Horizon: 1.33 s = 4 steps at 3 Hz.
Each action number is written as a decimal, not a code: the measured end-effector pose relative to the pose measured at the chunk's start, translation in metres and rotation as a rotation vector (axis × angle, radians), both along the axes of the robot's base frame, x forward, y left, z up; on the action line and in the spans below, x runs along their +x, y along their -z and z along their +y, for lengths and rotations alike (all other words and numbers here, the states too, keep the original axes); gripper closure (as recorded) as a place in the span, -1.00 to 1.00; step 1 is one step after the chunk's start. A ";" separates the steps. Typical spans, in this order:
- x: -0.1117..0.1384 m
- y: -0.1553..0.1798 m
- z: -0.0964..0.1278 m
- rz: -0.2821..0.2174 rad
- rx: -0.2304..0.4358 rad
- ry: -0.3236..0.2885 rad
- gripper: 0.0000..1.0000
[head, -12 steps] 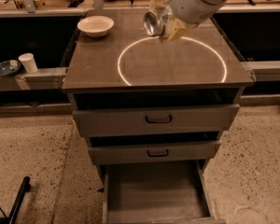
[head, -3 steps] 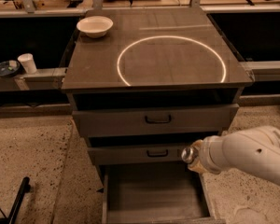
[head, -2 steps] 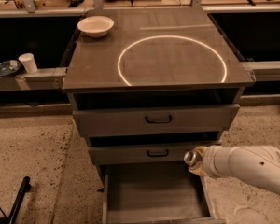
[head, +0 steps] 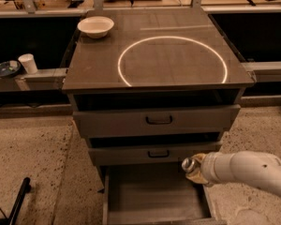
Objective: Place redbull can into bottom drawer
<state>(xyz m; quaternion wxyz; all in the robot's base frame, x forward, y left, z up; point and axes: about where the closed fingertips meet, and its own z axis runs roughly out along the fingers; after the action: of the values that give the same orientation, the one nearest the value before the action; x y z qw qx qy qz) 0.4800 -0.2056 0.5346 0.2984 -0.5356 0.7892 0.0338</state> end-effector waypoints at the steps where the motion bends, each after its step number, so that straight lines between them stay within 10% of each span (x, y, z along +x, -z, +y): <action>1: 0.005 0.037 0.005 0.092 0.107 -0.044 1.00; 3: -0.021 0.195 0.054 0.278 0.247 -0.107 1.00; 4: -0.017 0.257 0.082 0.237 0.304 -0.125 1.00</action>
Offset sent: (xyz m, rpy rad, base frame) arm -0.0278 0.0790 -0.2510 0.3051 0.3955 0.1403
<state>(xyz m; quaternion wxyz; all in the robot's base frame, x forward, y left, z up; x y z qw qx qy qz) 0.4633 -0.1238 0.2780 0.2780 -0.5245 0.7701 0.2337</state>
